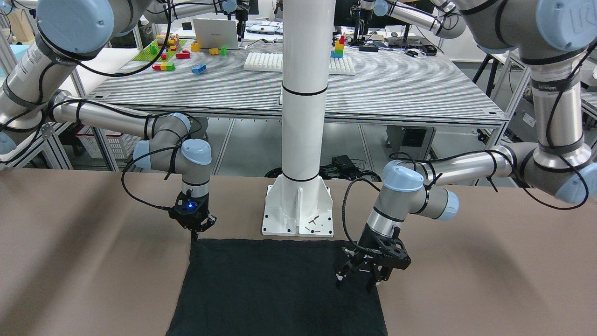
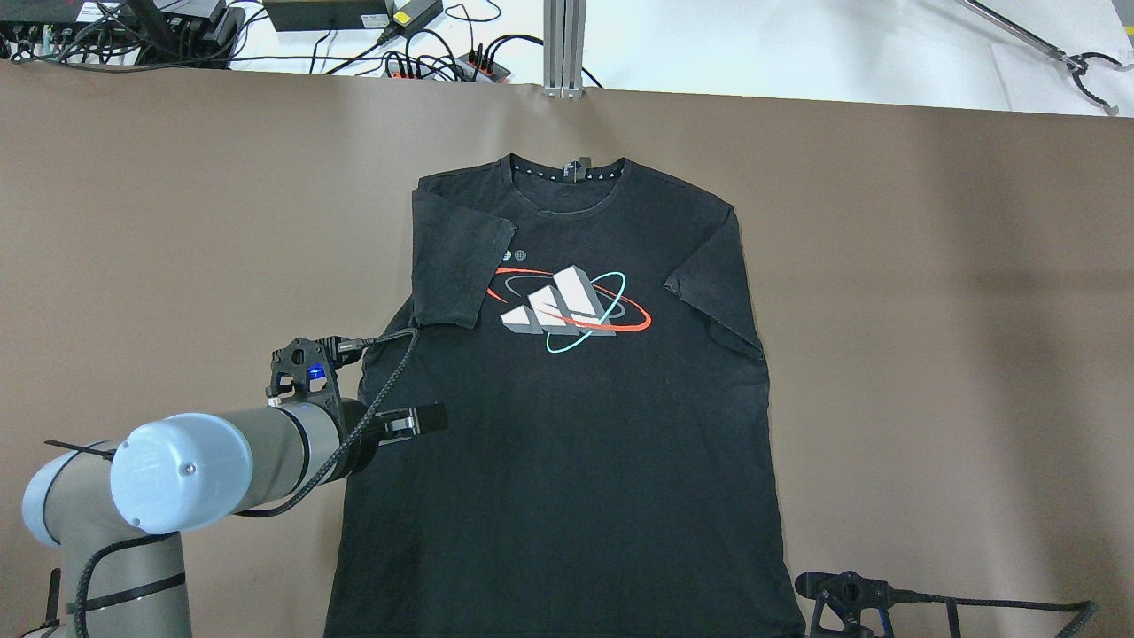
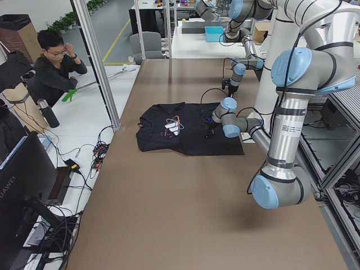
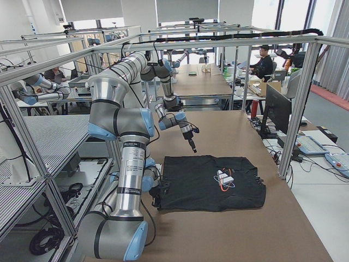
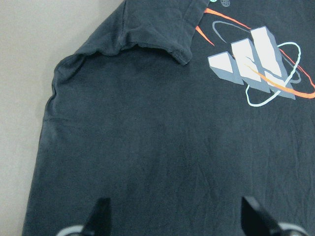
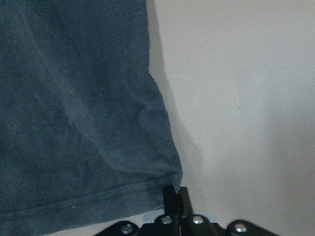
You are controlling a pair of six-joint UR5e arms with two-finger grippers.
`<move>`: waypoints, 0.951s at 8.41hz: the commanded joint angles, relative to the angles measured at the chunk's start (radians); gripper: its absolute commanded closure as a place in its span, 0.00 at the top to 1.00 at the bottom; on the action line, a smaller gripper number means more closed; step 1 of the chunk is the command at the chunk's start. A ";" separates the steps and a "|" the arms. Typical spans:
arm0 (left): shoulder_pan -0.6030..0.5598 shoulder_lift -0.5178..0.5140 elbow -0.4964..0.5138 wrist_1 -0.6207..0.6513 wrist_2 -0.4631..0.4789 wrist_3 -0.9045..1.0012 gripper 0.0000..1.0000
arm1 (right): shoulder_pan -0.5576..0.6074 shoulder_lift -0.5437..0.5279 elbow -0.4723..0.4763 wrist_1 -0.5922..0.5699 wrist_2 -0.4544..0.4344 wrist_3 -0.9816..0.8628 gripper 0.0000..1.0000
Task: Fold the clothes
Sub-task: 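Move both grippers down to the shirt's hem corners nearest the robot, then grasp the hem corners with both grippers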
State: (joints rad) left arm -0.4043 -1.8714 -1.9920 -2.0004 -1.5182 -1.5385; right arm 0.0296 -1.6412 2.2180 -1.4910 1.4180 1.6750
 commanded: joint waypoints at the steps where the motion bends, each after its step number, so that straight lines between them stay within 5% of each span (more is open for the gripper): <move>1: 0.103 0.050 -0.051 -0.001 0.068 -0.105 0.93 | -0.014 0.000 0.029 0.000 0.015 0.029 0.00; 4: 0.383 0.217 -0.116 -0.001 0.307 -0.273 0.80 | -0.017 0.001 0.029 0.000 0.026 0.031 0.00; 8: 0.495 0.301 -0.116 -0.009 0.343 -0.357 0.68 | -0.017 -0.002 0.028 0.000 0.024 0.034 0.00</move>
State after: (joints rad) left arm 0.0460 -1.5850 -2.1070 -2.0083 -1.1893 -1.8645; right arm 0.0123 -1.6416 2.2463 -1.4910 1.4428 1.7085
